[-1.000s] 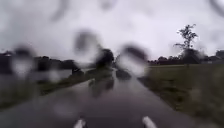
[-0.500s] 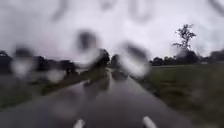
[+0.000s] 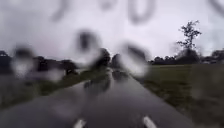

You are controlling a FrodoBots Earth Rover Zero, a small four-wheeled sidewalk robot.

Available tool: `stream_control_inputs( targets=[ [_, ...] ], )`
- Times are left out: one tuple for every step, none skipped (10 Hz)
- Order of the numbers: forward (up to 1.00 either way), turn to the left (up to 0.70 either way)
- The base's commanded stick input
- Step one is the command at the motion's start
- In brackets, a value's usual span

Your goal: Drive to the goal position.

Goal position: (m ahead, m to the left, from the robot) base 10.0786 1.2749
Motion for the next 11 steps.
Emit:
stream_control_inputs(
  targets=[
    [0.85, 0.0],
    [0.85, 0.0],
    [0.85, 0.0],
    [0.85, 0.0],
    [0.85, 0.0],
    [0.85, 0.0],
    [0.85, 0.0],
    [0.85, 0.0],
    [0.85, 0.0],
    [0.85, 0.0],
    [0.85, 0.0]
  ],
)
